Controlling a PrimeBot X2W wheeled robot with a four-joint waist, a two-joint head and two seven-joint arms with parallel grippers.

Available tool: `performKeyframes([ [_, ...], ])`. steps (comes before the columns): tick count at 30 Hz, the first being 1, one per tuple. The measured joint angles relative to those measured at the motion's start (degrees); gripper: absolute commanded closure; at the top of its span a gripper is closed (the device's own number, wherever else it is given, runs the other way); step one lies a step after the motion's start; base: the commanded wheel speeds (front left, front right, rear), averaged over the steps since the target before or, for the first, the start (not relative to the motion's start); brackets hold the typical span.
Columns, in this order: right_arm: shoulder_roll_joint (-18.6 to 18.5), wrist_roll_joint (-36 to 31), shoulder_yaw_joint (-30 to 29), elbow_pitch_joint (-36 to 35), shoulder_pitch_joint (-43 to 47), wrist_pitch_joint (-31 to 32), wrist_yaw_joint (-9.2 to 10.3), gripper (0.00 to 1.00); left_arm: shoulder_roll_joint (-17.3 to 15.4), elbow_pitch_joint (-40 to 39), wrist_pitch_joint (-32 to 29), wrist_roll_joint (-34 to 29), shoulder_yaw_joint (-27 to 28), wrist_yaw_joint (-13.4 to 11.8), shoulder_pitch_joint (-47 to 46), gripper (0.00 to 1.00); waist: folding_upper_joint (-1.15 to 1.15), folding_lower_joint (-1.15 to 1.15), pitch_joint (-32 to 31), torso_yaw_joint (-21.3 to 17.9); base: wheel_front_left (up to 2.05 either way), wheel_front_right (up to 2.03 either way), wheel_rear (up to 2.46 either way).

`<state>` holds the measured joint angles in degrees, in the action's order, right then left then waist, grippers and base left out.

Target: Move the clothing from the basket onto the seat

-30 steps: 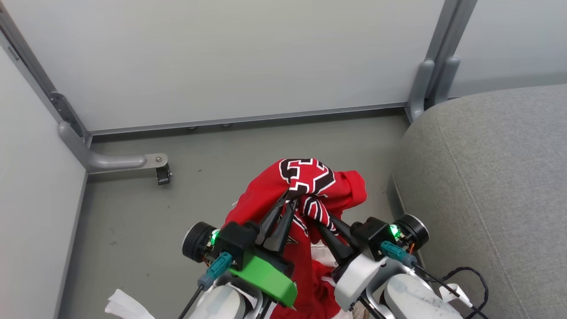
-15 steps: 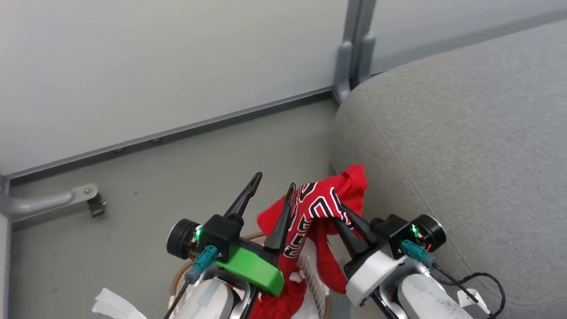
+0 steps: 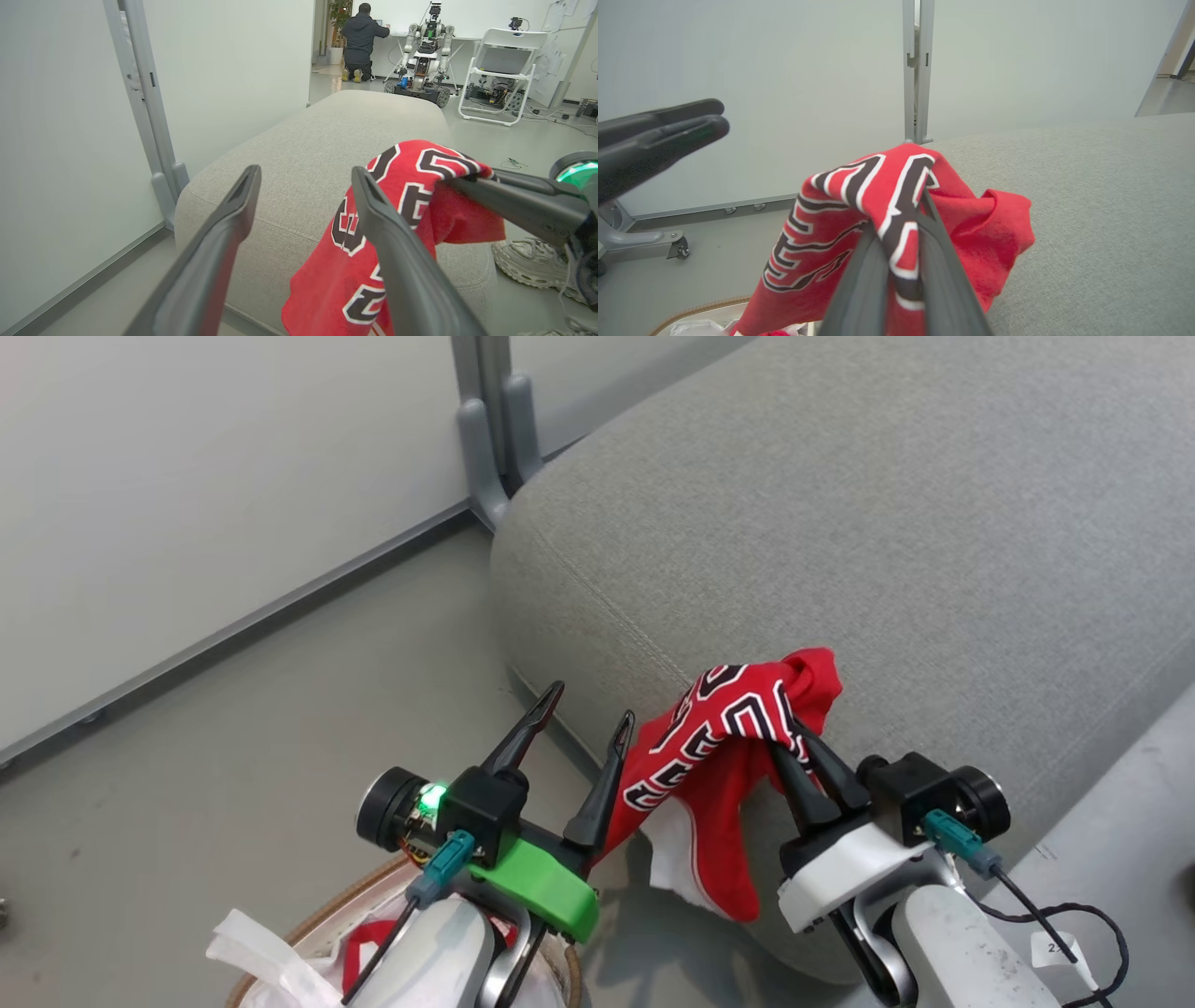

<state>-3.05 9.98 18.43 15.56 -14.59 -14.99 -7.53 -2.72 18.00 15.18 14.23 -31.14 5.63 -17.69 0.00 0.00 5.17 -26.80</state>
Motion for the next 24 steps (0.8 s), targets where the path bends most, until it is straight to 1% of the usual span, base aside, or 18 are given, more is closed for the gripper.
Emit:
performKeyframes([
  [2,0.03,-0.14,-1.98,-1.19,0.02,-0.01,0.00,1.00,0.04,0.98,-0.01,-0.18,-0.77,0.51,-0.79,0.00,0.00,0.00,1.68,-1.89,0.02,0.02,0.02],
  [7,0.11,-1.04,-3.96,-1.88,-0.76,0.00,0.00,1.00,0.02,2.30,-0.01,-0.80,-0.45,1.01,-1.45,0.00,0.00,0.00,4.83,-3.55,0.04,0.04,0.04],
  [11,-0.02,-2.88,-5.58,-1.26,-5.31,0.00,0.00,1.00,0.02,3.16,-0.01,-2.27,1.00,1.26,-1.46,0.00,0.00,0.00,6.98,-4.18,0.00,0.00,0.00],
  [13,-0.73,-3.54,-5.87,-0.68,-8.39,0.00,0.00,1.00,0.01,3.49,-0.01,-3.57,2.03,1.35,-1.46,0.00,0.00,0.00,7.99,-4.30,0.00,0.00,0.00],
  [18,-4.89,-4.88,-5.45,1.89,-18.33,-0.01,-0.01,1.00,-0.25,3.59,-0.01,-5.93,4.83,1.42,-1.44,0.00,0.00,0.00,10.95,-4.36,0.00,0.00,0.00],
  [24,-11.17,-5.93,-9.18,3.72,-29.72,0.00,-0.01,1.00,-0.62,3.37,-0.01,-8.09,5.26,1.51,-3.65,0.00,0.00,0.00,15.31,-3.10,0.00,0.00,0.00],
])
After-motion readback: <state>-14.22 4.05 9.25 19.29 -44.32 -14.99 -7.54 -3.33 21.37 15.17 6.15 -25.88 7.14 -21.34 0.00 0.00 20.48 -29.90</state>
